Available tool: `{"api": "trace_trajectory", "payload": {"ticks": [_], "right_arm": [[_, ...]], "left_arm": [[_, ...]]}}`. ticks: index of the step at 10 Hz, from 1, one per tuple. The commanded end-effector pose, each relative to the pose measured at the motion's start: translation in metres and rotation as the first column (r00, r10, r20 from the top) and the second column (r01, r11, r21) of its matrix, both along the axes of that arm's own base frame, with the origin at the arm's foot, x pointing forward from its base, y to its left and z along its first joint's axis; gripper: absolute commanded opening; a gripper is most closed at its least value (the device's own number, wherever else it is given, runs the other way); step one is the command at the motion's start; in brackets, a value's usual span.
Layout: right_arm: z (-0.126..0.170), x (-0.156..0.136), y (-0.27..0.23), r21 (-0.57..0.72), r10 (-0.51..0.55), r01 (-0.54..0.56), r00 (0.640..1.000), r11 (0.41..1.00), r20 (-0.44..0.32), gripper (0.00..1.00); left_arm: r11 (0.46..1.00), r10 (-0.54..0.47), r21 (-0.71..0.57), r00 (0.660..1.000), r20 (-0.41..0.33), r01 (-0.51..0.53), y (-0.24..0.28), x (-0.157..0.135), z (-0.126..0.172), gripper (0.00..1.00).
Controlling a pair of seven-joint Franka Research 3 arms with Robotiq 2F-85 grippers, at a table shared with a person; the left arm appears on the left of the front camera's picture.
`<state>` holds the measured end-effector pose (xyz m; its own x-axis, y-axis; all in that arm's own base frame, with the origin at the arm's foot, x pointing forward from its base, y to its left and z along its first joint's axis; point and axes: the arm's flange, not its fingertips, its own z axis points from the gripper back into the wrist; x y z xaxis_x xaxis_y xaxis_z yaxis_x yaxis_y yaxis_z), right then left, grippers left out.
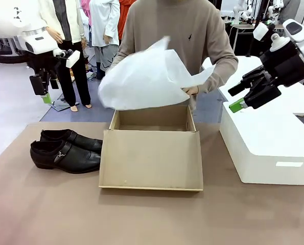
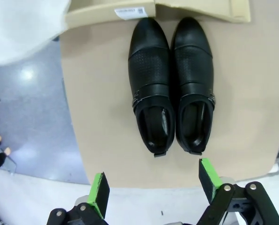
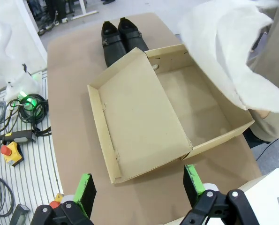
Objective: Pack the shoes into the box.
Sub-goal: Place one shoe of the Shoes into the Shoes Box.
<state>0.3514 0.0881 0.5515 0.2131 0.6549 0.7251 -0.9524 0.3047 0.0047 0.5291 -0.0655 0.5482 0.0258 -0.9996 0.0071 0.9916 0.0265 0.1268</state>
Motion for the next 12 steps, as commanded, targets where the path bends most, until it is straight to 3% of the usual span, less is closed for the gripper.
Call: {"api": "trace_trajectory", "payload": {"ticks": [1, 5, 12], "right_arm": [[-0.001, 0.003, 0.001, 0.025, 0.022, -0.022, 1.0, 0.999, 0.018, 1.0], [-0.001, 0.003, 0.001, 0.025, 0.022, -0.022, 1.0, 0.999, 0.018, 1.0], [-0.001, 0.003, 0.001, 0.025, 0.022, -0.022, 1.0, 0.999, 0.018, 1.0]], "left_arm": [[0.998, -0.013, -0.056, 0.998, -0.055, 0.01, 0.014, 0.014, -0.005, 1.0], [0.994, 0.019, -0.103, 0.993, -0.119, -0.032, 0.021, 0.039, -0.042, 1.0], [0.995, -0.004, -0.098, 0.993, -0.118, -0.008, 0.029, 0.054, -0.091, 1.0]]}}
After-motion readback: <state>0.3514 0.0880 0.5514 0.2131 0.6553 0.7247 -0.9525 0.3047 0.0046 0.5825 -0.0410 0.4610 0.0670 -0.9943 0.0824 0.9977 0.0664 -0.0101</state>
